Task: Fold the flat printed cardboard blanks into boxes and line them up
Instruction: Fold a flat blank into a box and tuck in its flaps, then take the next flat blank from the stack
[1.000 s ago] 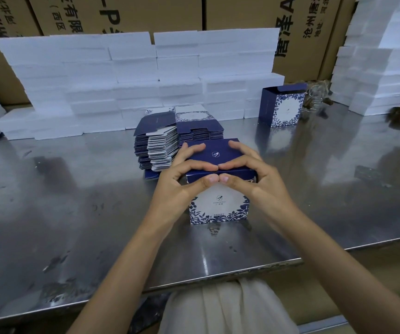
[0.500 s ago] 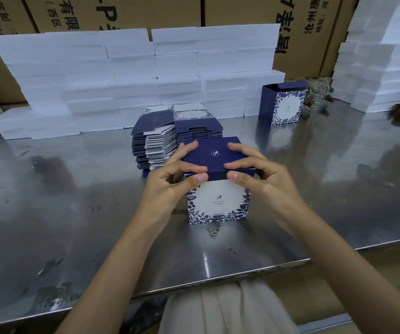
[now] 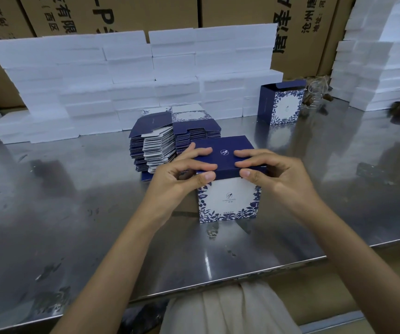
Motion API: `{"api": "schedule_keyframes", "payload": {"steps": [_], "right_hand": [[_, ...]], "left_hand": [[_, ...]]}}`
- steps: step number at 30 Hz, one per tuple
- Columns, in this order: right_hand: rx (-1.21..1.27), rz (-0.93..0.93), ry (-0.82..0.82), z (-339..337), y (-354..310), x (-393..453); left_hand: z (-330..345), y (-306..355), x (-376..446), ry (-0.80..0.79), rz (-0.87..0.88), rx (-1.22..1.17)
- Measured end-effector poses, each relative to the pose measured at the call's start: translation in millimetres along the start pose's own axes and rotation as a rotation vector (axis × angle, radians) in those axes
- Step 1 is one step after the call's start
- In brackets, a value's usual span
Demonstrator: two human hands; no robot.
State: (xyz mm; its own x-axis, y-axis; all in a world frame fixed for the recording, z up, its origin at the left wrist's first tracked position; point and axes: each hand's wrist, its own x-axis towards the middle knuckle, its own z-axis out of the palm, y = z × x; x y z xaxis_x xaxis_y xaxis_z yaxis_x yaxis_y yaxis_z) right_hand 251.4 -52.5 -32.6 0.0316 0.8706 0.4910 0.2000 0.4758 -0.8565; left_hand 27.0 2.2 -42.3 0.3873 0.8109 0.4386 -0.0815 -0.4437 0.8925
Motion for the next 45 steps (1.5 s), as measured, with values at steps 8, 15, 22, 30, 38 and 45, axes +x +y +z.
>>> {"api": "schedule_keyframes", "payload": {"steps": [8, 15, 22, 30, 38, 45], "right_hand": [[-0.785, -0.244, 0.569, -36.3, 30.9, -5.9], [-1.165, -0.144, 0.714, -80.7, 72.6, 42.9], [-1.208, -0.044, 0.654, -124.2, 118.4, 113.5], [-1.262, 0.069, 0.616, -174.7, 159.5, 177.1], [-1.191, 0.084, 0.587, -196.3, 191.1, 216.5], [-1.095, 0.087, 0.568, -200.8, 208.8, 216.9]], "left_hand": [[83.6, -8.7, 66.0, -0.061, -0.045, 0.126], [143.5, -36.7, 140.7, -0.021, -0.046, 0.141], [186.6, -87.7, 231.2, 0.038, -0.043, 0.091], [226.8, -126.2, 318.9, 0.015, -0.082, 0.09], [238.2, -147.5, 360.6, 0.056, -0.042, 0.082], [242.3, -149.8, 361.2, 0.045, -0.038, 0.097]]}}
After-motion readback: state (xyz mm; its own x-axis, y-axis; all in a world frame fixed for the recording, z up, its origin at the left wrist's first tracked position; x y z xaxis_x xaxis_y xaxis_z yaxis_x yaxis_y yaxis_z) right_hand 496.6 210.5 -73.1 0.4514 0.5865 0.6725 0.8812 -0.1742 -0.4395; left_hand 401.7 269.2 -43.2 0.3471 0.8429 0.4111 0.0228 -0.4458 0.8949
